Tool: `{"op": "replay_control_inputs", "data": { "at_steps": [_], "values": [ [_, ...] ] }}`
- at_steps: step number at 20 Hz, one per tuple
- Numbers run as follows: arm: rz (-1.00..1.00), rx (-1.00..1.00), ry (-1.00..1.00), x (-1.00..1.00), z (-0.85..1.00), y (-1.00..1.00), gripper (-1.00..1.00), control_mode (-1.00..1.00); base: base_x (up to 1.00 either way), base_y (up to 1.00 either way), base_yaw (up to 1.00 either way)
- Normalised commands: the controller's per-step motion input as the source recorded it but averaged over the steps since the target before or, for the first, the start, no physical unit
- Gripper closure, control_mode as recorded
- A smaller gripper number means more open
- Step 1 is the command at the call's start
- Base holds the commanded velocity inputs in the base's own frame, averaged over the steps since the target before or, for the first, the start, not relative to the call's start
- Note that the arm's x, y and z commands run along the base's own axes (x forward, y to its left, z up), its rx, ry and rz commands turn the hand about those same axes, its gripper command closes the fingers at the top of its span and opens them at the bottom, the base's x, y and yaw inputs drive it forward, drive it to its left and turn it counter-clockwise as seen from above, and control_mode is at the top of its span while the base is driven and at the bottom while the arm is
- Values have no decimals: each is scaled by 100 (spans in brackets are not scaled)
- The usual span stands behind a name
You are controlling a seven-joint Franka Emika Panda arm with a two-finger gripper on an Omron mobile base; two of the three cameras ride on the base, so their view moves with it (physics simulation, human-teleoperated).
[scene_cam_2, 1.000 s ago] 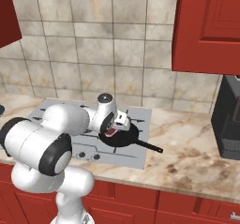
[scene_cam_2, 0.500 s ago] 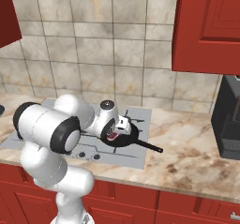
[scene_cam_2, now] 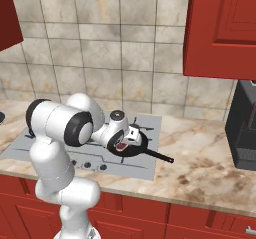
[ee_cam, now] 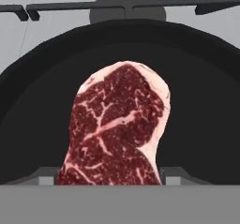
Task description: Place both pans onto different burners. Then place the garlic and the steak on different pans.
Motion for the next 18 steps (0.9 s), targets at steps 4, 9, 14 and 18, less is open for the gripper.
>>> {"op": "replay_control_inputs", "data": {
  "at_steps": [4, 9, 14, 18],
  "values": [
    [0, 0, 0, 27, -14, -4, 100, -100, 0, 0, 0],
    [0, 0, 0, 1, -5, 0, -100, -100, 0, 0, 0],
    [0, 0, 0, 0, 17, 0, -100, -100, 0, 0, 0],
    [0, 0, -10, -13, 74, 0, -100, -100, 0, 0, 0]
  ]
}}
